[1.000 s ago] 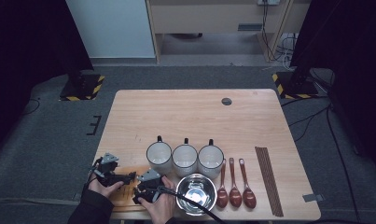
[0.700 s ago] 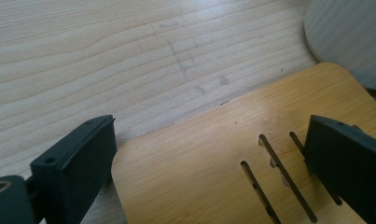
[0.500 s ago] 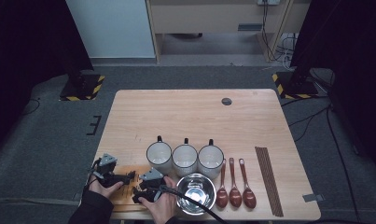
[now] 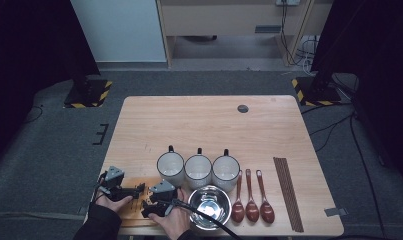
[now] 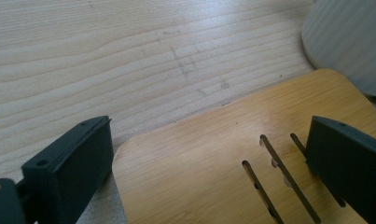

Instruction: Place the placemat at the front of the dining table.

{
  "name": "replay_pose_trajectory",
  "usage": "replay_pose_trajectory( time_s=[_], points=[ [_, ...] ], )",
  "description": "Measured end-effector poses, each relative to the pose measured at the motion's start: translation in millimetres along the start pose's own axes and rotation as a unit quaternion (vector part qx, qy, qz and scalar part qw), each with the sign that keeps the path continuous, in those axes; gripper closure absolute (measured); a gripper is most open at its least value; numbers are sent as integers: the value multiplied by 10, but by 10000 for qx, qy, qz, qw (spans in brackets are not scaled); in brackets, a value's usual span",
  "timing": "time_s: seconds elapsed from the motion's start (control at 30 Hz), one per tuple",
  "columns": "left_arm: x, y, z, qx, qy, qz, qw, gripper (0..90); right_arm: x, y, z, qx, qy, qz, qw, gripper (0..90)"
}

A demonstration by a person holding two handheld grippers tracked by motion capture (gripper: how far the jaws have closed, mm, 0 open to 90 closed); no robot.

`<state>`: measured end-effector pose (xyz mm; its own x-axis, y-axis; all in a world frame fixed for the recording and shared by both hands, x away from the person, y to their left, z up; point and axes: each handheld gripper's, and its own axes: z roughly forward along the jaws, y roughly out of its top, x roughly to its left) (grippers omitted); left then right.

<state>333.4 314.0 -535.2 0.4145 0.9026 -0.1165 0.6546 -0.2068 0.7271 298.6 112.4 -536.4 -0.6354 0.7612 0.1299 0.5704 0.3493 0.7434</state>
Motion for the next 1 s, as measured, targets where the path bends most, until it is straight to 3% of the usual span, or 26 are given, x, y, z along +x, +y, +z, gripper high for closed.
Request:
replay_pose_trajectory(
  time_s=[0.33, 0.67, 1.0],
  points=[
    [0, 0, -1, 0, -4, 0, 10000, 7, -1, 0, 0, 1, 8, -18, 10000, 113],
    [-6, -6, -18, -33, -43, 14, 10000, 54, 27, -26, -34, -117, 204, -43, 9997, 277],
    [-12, 4, -17, -16, -15, -6, 10000, 59, 47, -37, -47, -141, 150, 17, 9998, 300]
  ],
)
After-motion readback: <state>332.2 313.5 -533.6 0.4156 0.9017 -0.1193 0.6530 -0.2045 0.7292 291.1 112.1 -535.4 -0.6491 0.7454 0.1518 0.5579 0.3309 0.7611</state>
